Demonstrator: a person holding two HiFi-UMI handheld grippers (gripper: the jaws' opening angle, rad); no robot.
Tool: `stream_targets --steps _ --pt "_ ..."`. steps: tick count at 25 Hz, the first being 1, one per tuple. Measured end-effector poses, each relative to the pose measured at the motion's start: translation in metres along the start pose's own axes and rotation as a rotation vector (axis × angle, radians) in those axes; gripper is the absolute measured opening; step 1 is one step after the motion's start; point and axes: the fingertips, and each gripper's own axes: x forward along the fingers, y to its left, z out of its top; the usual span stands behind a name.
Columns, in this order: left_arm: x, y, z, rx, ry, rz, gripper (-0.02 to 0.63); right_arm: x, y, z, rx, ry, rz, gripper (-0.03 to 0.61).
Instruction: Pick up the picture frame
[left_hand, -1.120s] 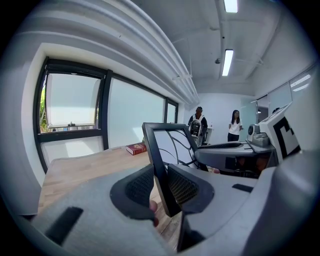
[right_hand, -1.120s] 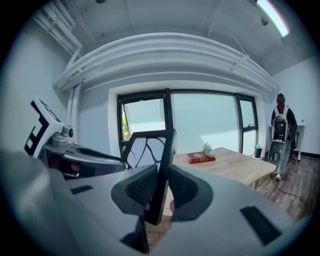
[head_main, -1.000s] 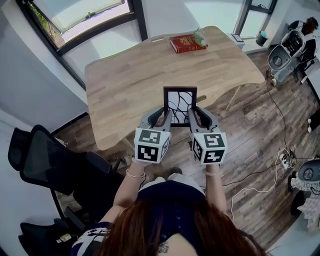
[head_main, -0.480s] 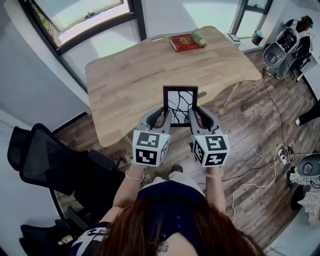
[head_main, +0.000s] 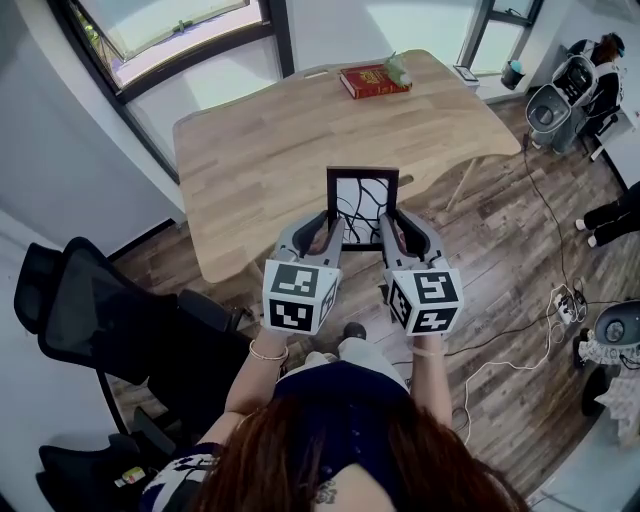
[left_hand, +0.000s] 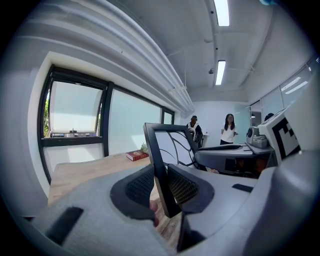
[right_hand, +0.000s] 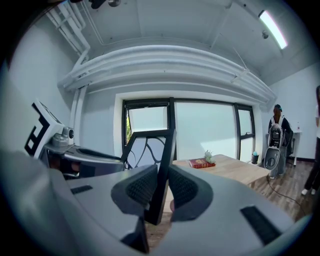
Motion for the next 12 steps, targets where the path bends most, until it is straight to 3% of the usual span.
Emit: stream_targets --steps 12 --pt "-0.023 -0.006 -0.001 0.001 -0.015 -0.007 0.098 -0.020 0.015 0.001 -0.005 -0.014 -0.005 0.074"
